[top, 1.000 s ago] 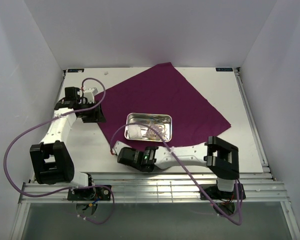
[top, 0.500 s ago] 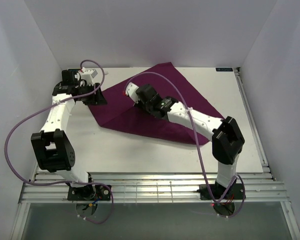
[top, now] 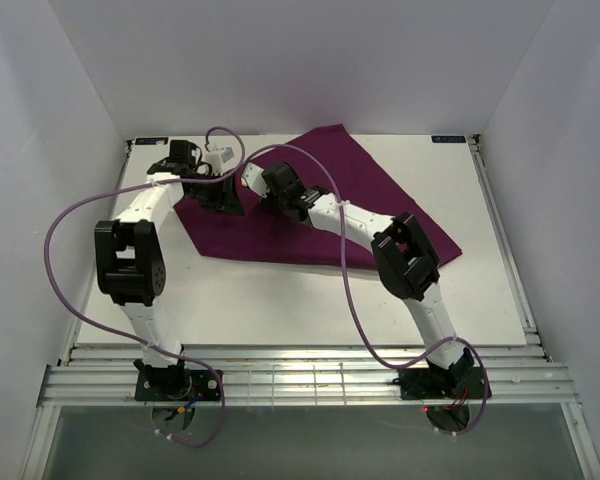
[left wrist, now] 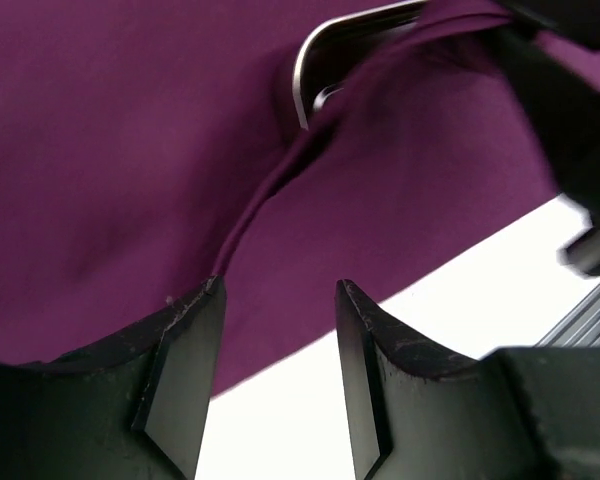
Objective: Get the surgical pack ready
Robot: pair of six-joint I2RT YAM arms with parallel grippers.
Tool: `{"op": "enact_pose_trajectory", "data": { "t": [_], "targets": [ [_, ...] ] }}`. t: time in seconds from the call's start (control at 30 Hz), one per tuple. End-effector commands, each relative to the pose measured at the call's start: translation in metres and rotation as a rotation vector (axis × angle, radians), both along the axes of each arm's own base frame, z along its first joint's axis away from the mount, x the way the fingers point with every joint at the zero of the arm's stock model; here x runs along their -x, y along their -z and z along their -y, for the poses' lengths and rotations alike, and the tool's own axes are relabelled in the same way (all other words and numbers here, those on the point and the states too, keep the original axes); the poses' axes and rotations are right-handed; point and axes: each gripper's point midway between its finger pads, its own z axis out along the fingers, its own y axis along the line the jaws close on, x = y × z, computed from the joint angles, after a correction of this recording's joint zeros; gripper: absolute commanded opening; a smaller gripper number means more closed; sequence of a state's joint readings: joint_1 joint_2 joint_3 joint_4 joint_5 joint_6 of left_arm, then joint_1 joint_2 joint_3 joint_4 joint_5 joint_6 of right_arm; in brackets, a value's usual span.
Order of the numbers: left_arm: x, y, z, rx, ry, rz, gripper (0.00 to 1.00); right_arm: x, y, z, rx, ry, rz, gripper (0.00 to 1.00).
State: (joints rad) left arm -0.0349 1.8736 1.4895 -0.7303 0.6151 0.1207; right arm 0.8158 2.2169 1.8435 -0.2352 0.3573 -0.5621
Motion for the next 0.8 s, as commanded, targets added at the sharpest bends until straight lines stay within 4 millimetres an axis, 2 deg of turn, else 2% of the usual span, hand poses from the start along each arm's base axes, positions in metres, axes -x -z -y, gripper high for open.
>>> {"op": "enact_pose_trajectory", "data": {
  "t": [0.0, 0.07, 0.1, 0.13, 0.2, 0.23, 0.27, 0.3, 0.33, 0.37, 0.43, 0.47, 0.5, 0.53, 0.57, 0.6, 0.63, 0.7, 0.73, 0.77],
  "targets": [
    [-0.019, -0.018, 0.015, 0.037, 0.041, 0.082, 0.59, -0.035, -0.048, 0.003, -0.078, 0.089, 0.162, 0.13],
    [-0.024, -0.013, 0.019, 0.041, 0.042, 0.081, 0.59, -0.04, -0.039, 0.011, -0.085, 0.13, 0.155, 0.23],
    [-0.027, -0.012, 0.02, 0.044, 0.04, 0.08, 0.59, -0.041, -0.035, 0.012, -0.118, 0.157, 0.135, 0.49],
    [-0.03, -0.011, 0.02, 0.049, 0.031, 0.081, 0.59, -0.045, -0.025, 0.015, -0.127, 0.177, 0.117, 0.63],
    [-0.037, -0.009, 0.022, 0.049, 0.029, 0.081, 0.6, -0.049, -0.02, 0.015, -0.146, 0.202, 0.098, 0.84],
    [-0.038, -0.007, 0.022, 0.047, 0.025, 0.076, 0.6, -0.052, -0.009, 0.018, -0.151, 0.243, 0.079, 0.87],
    [-0.04, -0.008, 0.022, 0.046, 0.027, 0.082, 0.6, -0.054, -0.01, 0.019, -0.168, 0.263, 0.068, 0.9],
    [-0.041, -0.007, 0.023, 0.043, 0.029, 0.084, 0.6, -0.061, -0.026, 0.016, -0.219, 0.287, 0.073, 0.93],
    [-0.042, -0.007, 0.023, 0.039, 0.032, 0.089, 0.61, -0.06, -0.023, 0.017, -0.27, 0.304, 0.005, 0.94],
    [-0.044, -0.007, 0.024, 0.034, 0.036, 0.096, 0.61, -0.062, -0.03, 0.015, -0.32, 0.299, -0.025, 0.94],
    [-0.046, -0.007, 0.025, 0.03, 0.044, 0.105, 0.61, -0.065, -0.062, 0.012, -0.472, 0.259, -0.098, 0.94],
    [-0.048, -0.007, 0.026, 0.024, 0.057, 0.117, 0.61, -0.063, -0.069, 0.01, -0.588, 0.275, -0.173, 0.94],
    [-0.05, -0.006, 0.028, 0.026, 0.07, 0.127, 0.62, -0.072, -0.069, 0.029, -0.663, 0.304, -0.233, 0.92],
    [-0.055, -0.012, 0.033, 0.029, 0.087, 0.151, 0.62, -0.062, -0.083, 0.024, -0.757, 0.226, -0.333, 0.9],
    [-0.058, -0.014, 0.038, 0.031, 0.104, 0.167, 0.62, -0.061, -0.088, 0.028, -0.837, 0.248, -0.39, 0.85],
    [-0.061, -0.014, 0.042, 0.029, 0.127, 0.185, 0.62, -0.066, -0.086, 0.045, -0.857, 0.258, -0.412, 0.79],
    [-0.066, -0.015, 0.049, 0.032, 0.148, 0.198, 0.62, -0.053, -0.075, 0.052, -0.848, 0.247, -0.463, 0.79],
    [-0.072, -0.009, 0.052, 0.031, 0.143, 0.189, 0.62, -0.047, -0.059, 0.072, -0.812, 0.252, -0.48, 0.8],
    [-0.075, 0.0, 0.054, 0.041, 0.129, 0.158, 0.62, -0.031, -0.044, 0.077, -0.804, 0.241, -0.549, 0.81],
    [-0.078, 0.001, 0.055, 0.045, 0.124, 0.153, 0.62, -0.024, -0.035, 0.081, -0.806, 0.239, -0.59, 0.81]
  ]
}}
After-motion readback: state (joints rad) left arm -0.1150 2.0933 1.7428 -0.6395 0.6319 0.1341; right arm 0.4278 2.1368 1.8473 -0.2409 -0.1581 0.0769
